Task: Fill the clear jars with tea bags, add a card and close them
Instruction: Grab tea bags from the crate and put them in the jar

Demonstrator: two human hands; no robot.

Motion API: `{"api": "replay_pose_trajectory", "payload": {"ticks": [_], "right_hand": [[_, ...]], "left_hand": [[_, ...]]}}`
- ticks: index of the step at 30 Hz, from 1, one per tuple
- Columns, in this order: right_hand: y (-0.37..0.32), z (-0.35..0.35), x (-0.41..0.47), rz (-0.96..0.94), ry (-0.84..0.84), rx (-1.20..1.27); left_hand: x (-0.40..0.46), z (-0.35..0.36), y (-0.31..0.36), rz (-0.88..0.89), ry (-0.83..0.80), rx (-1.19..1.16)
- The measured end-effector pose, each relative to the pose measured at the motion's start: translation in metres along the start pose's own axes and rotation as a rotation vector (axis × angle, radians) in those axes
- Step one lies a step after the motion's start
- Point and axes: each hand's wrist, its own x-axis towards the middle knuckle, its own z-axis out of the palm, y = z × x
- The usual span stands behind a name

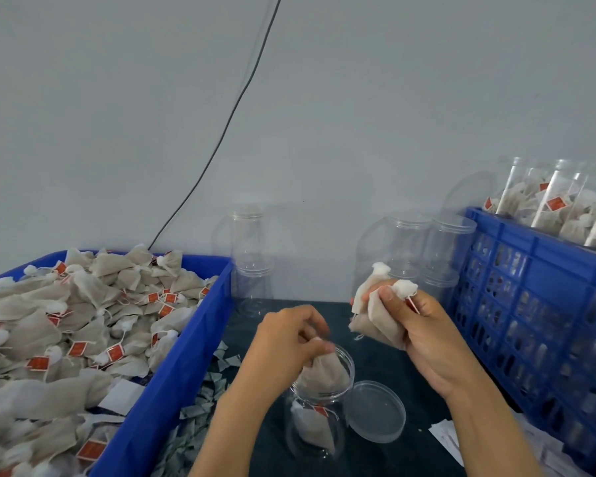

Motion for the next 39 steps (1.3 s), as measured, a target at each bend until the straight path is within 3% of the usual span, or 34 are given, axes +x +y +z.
{"api": "replay_pose_trajectory", "payload": {"ticks": [2,4,6,8,11,16,20,24,28,30,34,37,39], "right_hand": [[0.0,0.001,-0.001,-0.01,0.009,-0.026],[0.0,0.004,-0.002,-0.007,-0.016,-0.08],[-0.001,0.006,-0.003,0.006,-0.064,-0.127],[-0.001,0.01,-0.004,0.014,-0.118,-0.157],[0.001,0.018,-0.004,0.032,-0.166,-0.154],[0.004,0.028,-0.005,0.04,-0.221,-0.202],[0.005,0.029,-0.005,0.038,-0.199,-0.224],[0.005,0.026,-0.001,0.036,0.009,-0.162],[0.003,0.029,-0.002,0.024,0.087,-0.021],[0.002,0.032,-0.002,0.012,0.11,0.015],[0.005,0.039,-0.002,-0.011,0.072,0.041],[0.009,0.047,-0.003,-0.02,0.042,0.137],[0.011,0.053,-0.003,-0.015,0.003,0.254]], "left_hand": [[-0.001,0.004,0.002,-0.015,-0.068,0.214],[-0.001,0.007,0.007,0.004,0.03,0.291],[-0.002,0.007,0.011,0.029,0.214,0.14],[-0.001,0.004,0.018,0.028,0.293,-0.127],[-0.003,0.0,0.027,0.03,0.184,-0.478],[-0.003,-0.002,0.02,-0.071,0.136,-0.519],[-0.001,-0.007,0.012,-0.097,0.174,-0.284],[-0.002,-0.009,0.012,-0.084,0.247,0.047],[-0.003,-0.004,0.009,-0.084,0.059,0.48],[-0.004,-0.002,0.006,-0.119,-0.013,0.546],[-0.001,-0.004,0.004,-0.033,0.094,0.23],[0.001,-0.005,0.004,-0.021,0.035,-0.089],[0.002,-0.004,0.003,-0.02,0.031,-0.174]]}}
